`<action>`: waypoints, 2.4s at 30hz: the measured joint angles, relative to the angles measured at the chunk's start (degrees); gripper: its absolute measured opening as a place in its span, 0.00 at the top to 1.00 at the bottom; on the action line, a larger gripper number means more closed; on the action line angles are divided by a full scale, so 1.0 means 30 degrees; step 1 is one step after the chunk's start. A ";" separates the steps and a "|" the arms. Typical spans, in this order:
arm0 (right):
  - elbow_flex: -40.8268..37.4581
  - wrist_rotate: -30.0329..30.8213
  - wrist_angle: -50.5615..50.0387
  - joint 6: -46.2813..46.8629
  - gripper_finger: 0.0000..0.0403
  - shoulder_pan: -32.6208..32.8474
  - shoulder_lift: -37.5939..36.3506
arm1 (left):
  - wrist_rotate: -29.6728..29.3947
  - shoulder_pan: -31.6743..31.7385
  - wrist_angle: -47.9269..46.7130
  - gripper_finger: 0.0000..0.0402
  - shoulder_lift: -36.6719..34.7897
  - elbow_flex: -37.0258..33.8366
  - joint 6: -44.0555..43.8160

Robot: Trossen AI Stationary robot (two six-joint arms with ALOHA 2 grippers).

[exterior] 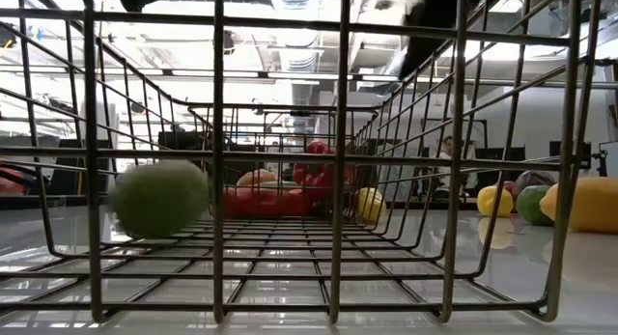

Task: Sort produce into baskets
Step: Put the lime into the bottom wire basket

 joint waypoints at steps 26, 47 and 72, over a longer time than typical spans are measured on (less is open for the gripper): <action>-1.0992 -0.1813 -0.1366 1.1276 0.22 -0.2998 -0.5003 | 0.0001 0.0000 0.0035 0.27 0.0000 0.0000 -0.0263; -1.1015 -0.3484 0.1390 0.7526 0.51 -0.4594 -0.3429 | 0.0001 0.0000 0.0001 0.27 0.0000 0.0000 -0.0023; -0.3174 -0.1019 0.9666 0.0143 0.40 0.0223 -0.1799 | 0.0001 0.0000 0.0015 0.27 0.0000 0.0000 -0.0045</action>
